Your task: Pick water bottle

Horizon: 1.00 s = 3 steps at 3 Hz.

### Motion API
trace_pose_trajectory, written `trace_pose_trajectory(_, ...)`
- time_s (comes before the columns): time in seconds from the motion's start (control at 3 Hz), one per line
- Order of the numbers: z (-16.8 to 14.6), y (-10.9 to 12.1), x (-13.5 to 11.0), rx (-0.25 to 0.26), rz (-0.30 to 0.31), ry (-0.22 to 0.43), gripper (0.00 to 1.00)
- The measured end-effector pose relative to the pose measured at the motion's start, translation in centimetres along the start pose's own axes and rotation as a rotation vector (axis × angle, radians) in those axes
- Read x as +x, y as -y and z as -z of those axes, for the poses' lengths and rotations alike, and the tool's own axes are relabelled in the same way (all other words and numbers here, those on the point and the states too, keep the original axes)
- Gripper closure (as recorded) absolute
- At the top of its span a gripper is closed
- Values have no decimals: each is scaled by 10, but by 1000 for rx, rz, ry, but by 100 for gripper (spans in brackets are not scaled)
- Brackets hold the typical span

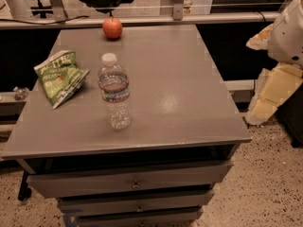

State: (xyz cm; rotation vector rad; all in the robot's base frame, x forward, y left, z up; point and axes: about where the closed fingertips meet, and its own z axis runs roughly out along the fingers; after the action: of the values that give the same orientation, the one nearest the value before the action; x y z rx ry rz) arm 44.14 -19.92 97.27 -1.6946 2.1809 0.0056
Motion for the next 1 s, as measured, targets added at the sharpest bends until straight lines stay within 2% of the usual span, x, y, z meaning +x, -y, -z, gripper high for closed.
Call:
trace_pose_trajectory(0.33, -25, -2, -31, -59, -32, 177, 0)
trace_pose_trajectory(1.0, -71, -10, -98, -180, -112, 573, 0)
